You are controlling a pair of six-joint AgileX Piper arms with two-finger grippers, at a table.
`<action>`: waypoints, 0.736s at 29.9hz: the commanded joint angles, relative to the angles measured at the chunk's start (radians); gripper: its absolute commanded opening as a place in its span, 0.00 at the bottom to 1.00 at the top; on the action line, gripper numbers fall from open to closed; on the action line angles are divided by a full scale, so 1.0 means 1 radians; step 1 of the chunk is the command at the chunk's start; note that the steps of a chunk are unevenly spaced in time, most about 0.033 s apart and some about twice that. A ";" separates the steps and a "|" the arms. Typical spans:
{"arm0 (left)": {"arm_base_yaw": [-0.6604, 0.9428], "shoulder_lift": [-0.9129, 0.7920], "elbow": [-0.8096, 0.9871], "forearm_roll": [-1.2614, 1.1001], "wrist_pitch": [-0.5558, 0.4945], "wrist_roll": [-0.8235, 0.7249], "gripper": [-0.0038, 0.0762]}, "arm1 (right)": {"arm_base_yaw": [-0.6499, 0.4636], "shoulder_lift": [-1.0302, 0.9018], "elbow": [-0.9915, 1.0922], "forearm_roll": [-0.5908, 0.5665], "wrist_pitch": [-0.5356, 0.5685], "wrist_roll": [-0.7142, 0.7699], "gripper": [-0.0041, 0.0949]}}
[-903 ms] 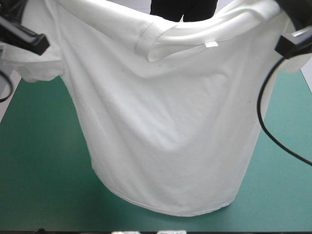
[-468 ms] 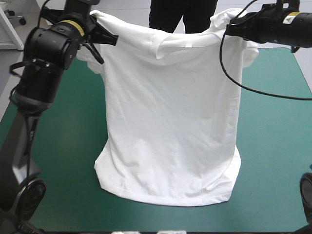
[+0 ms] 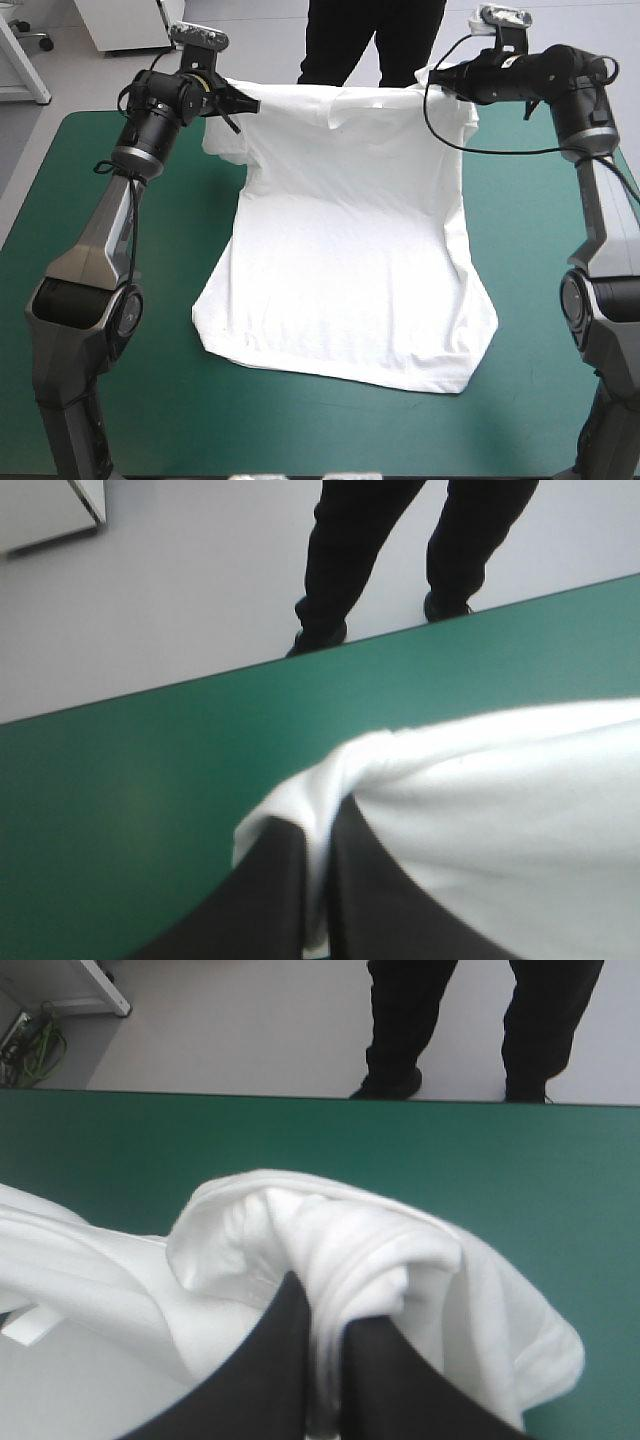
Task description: Fold the cloth
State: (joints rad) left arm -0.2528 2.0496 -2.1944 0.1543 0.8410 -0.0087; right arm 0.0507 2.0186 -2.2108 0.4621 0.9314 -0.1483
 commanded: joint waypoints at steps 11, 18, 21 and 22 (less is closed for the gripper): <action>0.016 0.141 -0.026 -0.023 -0.156 -0.002 0.17 | 0.001 0.161 -0.024 -0.001 -0.037 0.099 0.25; 0.016 0.123 -0.028 -0.053 -0.089 -0.005 0.84 | -0.001 0.162 -0.068 -0.015 0.056 0.097 0.70; 0.016 0.072 -0.028 -0.063 -0.035 -0.005 0.85 | -0.001 0.160 -0.146 -0.054 0.170 0.103 0.67; 0.016 0.047 -0.028 -0.066 0.002 -0.002 0.83 | -0.001 0.160 -0.177 -0.062 0.231 0.105 0.65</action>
State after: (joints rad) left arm -0.2383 2.2280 -2.1904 0.0936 0.8345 -0.0087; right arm 0.0526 2.2533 -2.2937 0.4046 1.0785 -0.0451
